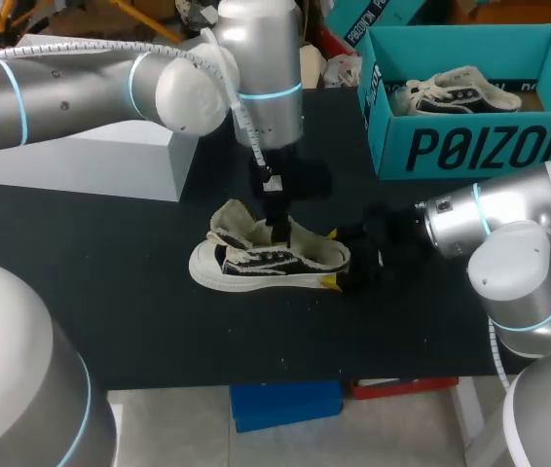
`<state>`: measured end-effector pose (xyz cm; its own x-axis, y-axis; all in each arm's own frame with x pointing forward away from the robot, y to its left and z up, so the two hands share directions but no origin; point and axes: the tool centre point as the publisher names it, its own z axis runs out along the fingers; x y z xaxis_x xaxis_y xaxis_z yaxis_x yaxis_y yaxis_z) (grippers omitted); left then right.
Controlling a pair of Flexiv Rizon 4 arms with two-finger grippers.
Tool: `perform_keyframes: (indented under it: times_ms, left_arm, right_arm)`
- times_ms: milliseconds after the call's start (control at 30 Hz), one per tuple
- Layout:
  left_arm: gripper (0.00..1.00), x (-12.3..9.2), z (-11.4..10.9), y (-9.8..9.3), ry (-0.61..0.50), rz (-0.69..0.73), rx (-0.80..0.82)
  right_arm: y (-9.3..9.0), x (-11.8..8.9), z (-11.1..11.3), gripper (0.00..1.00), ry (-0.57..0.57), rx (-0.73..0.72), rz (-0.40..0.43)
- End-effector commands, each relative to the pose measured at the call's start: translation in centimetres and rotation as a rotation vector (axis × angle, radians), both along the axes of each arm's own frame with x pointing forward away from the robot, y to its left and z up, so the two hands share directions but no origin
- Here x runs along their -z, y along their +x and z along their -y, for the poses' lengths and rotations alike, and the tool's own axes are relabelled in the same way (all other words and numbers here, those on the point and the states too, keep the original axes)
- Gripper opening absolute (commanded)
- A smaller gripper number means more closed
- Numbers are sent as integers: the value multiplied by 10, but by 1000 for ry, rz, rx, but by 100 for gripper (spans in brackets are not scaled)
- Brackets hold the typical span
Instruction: Take the shoe out of the shoebox, open the shoe tongue, remove and reinsert the insole, then place the shoe into the shoebox
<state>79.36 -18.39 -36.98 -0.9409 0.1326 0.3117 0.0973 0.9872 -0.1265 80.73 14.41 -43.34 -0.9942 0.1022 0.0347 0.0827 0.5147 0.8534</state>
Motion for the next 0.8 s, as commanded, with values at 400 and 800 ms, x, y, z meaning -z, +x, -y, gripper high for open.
perform_keyframes:
  times_ms: [400,800]
  left_arm:
    - [0,28,6,-11,16,-47,6]
    - [0,45,4,-23,36,-56,-25]
  right_arm:
    - [0,2,-1,0,0,1,-1]
    - [0,2,-1,0,0,1,-1]
